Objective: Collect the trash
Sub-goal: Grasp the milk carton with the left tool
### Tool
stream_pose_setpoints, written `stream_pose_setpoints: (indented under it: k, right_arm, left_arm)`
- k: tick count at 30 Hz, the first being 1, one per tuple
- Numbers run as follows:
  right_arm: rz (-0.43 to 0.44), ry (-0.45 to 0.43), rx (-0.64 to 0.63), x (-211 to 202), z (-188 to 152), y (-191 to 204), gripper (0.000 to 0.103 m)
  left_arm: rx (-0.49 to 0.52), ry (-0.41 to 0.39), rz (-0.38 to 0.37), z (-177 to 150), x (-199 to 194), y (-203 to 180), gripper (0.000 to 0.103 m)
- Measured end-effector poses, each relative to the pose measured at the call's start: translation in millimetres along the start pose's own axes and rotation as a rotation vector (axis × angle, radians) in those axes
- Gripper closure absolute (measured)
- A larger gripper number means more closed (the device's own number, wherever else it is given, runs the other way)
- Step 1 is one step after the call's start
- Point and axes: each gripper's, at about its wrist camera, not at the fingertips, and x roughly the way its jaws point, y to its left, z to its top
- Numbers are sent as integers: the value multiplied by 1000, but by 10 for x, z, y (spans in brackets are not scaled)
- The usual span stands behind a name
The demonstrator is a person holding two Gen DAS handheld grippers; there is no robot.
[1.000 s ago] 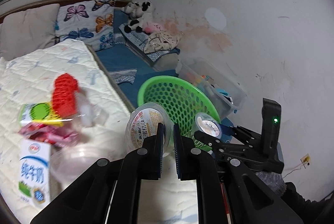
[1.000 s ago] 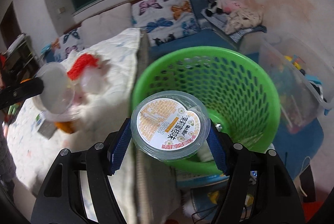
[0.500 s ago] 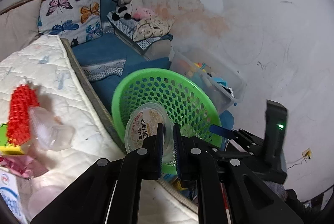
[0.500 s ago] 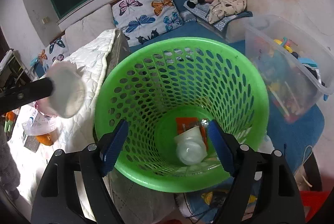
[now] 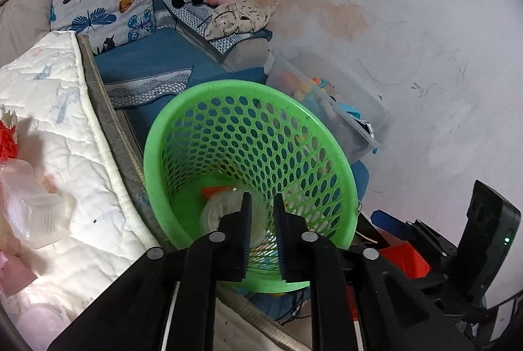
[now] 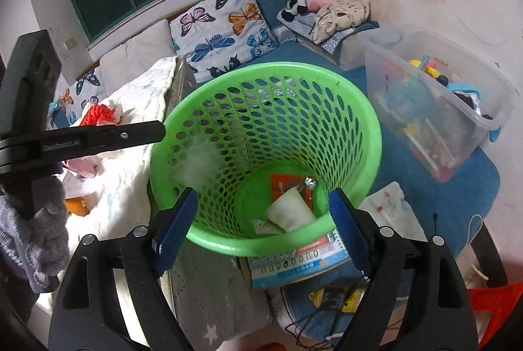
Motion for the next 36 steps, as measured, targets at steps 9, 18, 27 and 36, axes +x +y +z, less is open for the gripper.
stream_pose_setpoints:
  k: [9, 18, 27, 36]
  right_arm:
    - [28, -11, 3, -75, -22, 86, 21]
    - [90, -5, -45, -78, -39, 428, 20]
    - [158, -9, -129, -82, -3, 890, 18]
    - [219, 10, -187, -18, -1, 1294, 16]
  left_arm:
    - [3, -50, 37, -117, -242, -1, 68]
    - [-30, -122, 147, -394, -886, 312, 68]
    - [-81, -193, 285, -764, -1594, 758, 57]
    - [-122, -217, 391, -1096, -2038, 1215, 35]
